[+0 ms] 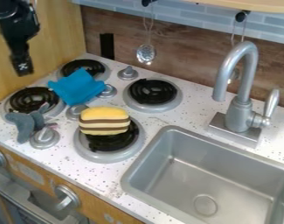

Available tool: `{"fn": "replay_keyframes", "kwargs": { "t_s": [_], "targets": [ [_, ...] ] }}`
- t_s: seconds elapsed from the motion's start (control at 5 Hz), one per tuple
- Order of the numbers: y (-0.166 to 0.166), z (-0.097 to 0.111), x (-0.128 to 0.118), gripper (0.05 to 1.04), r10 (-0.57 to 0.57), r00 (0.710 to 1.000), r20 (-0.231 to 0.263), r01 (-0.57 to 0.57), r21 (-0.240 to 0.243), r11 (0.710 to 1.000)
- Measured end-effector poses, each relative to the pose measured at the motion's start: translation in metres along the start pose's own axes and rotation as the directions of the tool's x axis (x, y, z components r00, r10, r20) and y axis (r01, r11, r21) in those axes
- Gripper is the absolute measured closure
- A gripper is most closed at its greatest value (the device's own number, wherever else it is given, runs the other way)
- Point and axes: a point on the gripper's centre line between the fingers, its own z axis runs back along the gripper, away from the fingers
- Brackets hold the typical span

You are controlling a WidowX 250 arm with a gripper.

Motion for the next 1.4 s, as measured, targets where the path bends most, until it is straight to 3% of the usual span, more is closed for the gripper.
{"fn": "replay_keyframes", "kwargs": {
  "t_s": [0.2,0.4,0.6,1.0,1.4],
  "targets": [
    [-0.012,-0.025,-0.015,0.083,0.072,0.994,-0.079,-0.081,-0.115,0.99],
    [-0.018,-0.048,-0.023,0.083,0.156,0.977,-0.144,-0.183,-0.195,0.964],
    [-0.021,-0.064,-0.03,0.083,0.201,0.963,-0.183,-0.24,-0.231,0.943],
    [-0.024,-0.072,-0.037,0.083,0.197,0.953,-0.231,-0.251,-0.232,0.94],
    [-0.035,-0.099,-0.044,0.083,0.178,0.945,-0.273,-0.252,-0.265,0.931]
  ]
}}
